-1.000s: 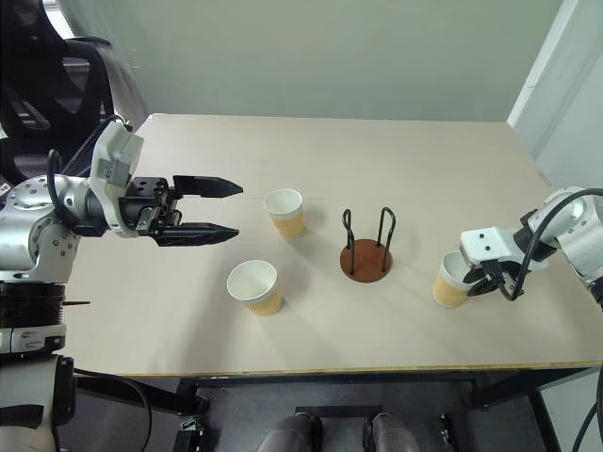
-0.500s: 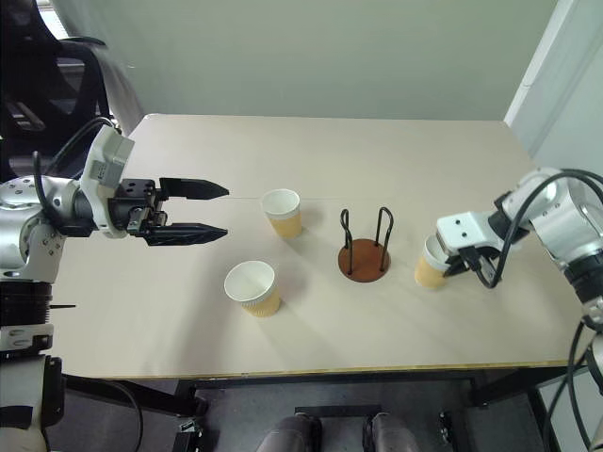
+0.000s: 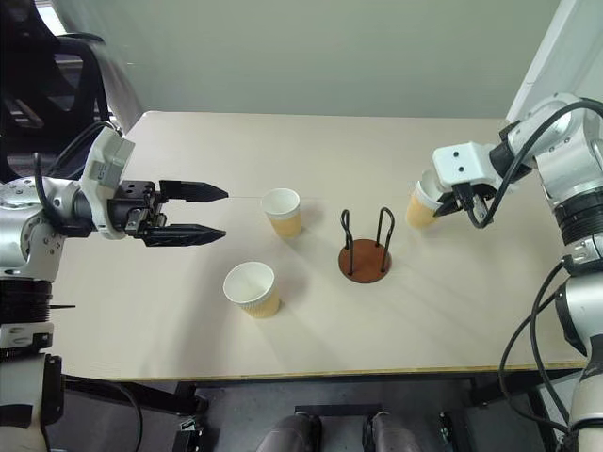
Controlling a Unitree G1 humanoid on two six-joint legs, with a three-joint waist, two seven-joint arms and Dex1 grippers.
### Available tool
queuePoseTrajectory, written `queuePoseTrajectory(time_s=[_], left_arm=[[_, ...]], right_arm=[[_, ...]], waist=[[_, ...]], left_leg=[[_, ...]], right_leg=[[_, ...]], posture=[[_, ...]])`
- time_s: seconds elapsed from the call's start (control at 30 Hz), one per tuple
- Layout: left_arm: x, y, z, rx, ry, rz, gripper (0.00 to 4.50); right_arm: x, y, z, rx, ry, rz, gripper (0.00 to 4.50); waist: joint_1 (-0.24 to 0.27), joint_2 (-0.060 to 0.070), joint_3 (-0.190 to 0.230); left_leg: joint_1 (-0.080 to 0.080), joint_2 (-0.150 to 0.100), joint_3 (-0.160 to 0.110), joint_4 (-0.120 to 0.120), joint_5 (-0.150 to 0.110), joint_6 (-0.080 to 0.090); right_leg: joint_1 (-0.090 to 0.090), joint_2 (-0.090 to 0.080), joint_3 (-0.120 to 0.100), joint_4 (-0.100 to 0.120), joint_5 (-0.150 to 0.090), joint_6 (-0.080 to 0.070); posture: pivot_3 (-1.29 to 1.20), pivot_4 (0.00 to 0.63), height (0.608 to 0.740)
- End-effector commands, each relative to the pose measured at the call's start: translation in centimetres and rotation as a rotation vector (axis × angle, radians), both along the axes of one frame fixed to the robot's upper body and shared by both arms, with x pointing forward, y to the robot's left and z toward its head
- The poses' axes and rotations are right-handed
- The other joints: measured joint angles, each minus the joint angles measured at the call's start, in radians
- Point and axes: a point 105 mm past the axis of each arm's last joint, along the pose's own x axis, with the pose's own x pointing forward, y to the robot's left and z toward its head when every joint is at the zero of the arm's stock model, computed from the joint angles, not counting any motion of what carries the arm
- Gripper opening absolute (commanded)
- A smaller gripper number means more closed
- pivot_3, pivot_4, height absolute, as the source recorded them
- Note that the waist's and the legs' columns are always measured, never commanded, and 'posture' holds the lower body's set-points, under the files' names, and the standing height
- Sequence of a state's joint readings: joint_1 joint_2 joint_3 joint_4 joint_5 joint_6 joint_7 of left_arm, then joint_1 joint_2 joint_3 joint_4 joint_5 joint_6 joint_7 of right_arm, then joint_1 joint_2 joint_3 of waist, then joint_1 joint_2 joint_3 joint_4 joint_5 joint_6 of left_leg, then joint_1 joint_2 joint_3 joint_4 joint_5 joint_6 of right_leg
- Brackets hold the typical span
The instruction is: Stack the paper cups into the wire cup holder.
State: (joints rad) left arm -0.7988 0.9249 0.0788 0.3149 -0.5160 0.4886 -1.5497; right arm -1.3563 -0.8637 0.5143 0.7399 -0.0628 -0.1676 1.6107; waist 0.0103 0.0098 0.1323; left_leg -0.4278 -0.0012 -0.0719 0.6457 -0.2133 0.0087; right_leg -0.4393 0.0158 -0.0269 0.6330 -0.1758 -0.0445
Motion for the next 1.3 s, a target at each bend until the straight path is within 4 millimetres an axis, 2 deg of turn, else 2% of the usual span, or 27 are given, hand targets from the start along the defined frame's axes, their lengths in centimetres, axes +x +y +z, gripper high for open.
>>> queuePoseTrajectory(time_s=[0.03,0.27,0.4,0.5,0.7,1.3], left_arm=[[-0.2,-0.1,1.0,0.003,-0.029,-0.019,4.50],[0.0,-0.2,0.9,0.005,-0.027,-0.023,4.50],[0.1,-0.3,0.7,0.003,-0.027,-0.027,4.50],[0.1,-0.3,0.7,0.002,-0.027,-0.027,4.50],[0.0,-0.4,0.7,0.000,-0.030,-0.026,4.50],[-0.2,-0.2,0.7,0.004,-0.037,-0.011,4.50]], right_arm=[[-0.6,1.8,4.1,0.102,-0.102,0.064,0.07],[-2.2,4.4,6.1,0.177,-0.120,0.160,0.07],[-3.7,5.7,5.3,0.197,-0.064,0.220,0.07],[-4.1,6.0,4.8,0.197,-0.039,0.233,0.07],[-4.3,6.6,4.2,0.199,-0.019,0.252,0.07],[-3.4,7.5,2.5,0.143,-0.006,0.283,0.07]], waist=[[0.000,0.000,0.000],[0.000,0.000,0.000],[0.000,0.000,0.000],[0.000,0.000,0.000],[-0.001,0.000,0.000],[-0.002,0.000,0.000]], left_leg=[[0.000,0.000,0.000,0.000,0.000,0.000],[-0.001,0.000,0.000,-0.001,0.000,-0.001],[-0.002,0.000,0.000,0.000,0.000,0.000],[-0.002,0.000,0.000,0.000,0.000,0.000],[-0.001,0.000,0.000,0.001,0.001,0.000],[-0.001,0.000,0.000,0.001,0.001,0.000]], right_leg=[[-0.001,0.000,0.000,0.000,0.000,0.000],[-0.002,0.000,0.000,0.000,-0.001,-0.002],[-0.002,0.000,0.000,0.000,-0.001,-0.002],[-0.002,0.000,0.000,0.000,-0.001,-0.002],[-0.002,0.000,0.000,0.002,-0.001,-0.002],[-0.002,0.000,0.000,0.004,-0.001,-0.002]], posture=[[0.00,0.150,0.740],[0.00,0.150,0.740],[0.00,0.150,0.740],[0.00,0.150,0.740],[0.00,0.150,0.740],[0.00,0.150,0.740]])
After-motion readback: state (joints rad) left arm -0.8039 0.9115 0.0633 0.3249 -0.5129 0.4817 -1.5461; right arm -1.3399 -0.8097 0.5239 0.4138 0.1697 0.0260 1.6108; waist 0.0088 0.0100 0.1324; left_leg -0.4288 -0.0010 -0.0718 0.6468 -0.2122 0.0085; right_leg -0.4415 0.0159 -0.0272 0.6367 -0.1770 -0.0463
